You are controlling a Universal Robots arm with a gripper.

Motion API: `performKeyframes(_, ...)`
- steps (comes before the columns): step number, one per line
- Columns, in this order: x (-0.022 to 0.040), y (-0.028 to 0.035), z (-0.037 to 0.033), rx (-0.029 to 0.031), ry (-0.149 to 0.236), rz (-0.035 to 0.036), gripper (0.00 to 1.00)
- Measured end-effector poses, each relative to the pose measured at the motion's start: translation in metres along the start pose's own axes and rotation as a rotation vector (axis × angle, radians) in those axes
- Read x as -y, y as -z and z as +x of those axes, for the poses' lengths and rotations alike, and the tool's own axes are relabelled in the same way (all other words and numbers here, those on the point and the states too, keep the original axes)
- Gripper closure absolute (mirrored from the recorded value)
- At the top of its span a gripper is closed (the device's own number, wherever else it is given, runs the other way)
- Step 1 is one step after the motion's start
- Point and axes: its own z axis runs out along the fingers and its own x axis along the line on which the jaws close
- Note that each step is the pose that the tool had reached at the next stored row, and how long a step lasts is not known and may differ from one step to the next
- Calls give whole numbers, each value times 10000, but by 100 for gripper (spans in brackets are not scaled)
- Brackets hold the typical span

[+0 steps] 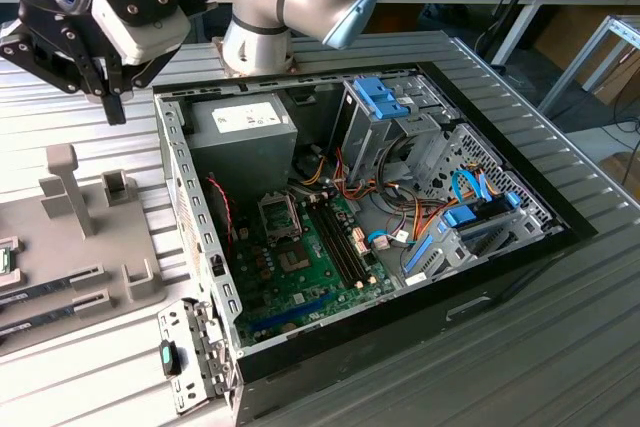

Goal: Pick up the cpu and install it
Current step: 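Reach for the cpu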

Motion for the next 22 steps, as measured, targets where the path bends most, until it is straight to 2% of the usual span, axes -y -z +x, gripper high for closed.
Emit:
performKeyframes(12,9,3,114,0,0,0,89)
performKeyframes(22,14,5,182,0,0,0,89)
